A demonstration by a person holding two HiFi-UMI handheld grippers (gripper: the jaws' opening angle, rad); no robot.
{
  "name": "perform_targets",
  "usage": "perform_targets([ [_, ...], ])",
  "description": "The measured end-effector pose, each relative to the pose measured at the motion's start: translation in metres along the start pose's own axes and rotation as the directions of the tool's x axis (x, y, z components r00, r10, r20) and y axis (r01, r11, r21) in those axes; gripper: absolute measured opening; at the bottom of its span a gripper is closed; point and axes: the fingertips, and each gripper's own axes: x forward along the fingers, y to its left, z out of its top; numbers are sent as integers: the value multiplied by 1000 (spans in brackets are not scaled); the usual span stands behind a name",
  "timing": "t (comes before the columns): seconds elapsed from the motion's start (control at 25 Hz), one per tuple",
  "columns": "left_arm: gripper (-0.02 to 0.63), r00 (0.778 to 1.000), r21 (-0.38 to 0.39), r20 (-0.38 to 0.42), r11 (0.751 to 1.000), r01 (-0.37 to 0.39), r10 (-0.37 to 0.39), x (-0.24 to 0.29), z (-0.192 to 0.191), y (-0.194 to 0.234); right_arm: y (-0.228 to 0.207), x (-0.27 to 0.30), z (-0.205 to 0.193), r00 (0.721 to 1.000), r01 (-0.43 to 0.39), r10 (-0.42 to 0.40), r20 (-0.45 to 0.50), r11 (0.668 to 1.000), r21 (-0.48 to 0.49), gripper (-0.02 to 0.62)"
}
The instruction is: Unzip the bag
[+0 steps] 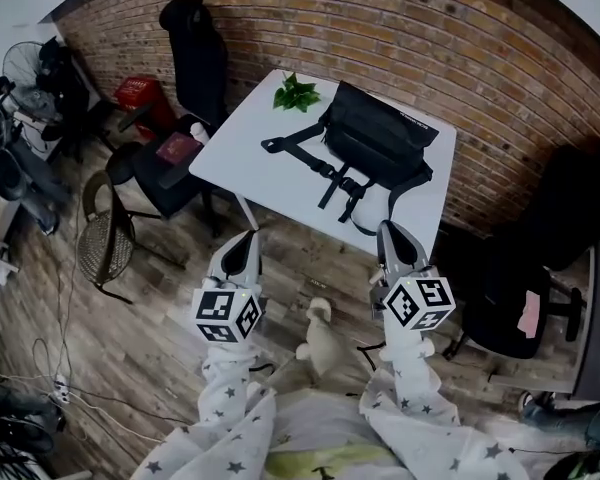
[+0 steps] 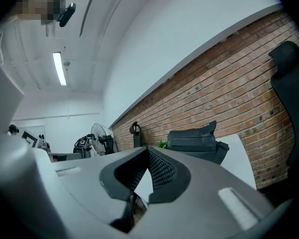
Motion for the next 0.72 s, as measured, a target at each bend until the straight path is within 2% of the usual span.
perform_targets([
  [0.48,-2,1000,16,-1,1000,23,-23,98,18,57,-35,99,7,999,39,-39,27,999,21,6],
  [0.72,-2,996,19,-33,996,87,-86,162,26,69,-59,141,11,995,92,-93,21,995,43,6],
])
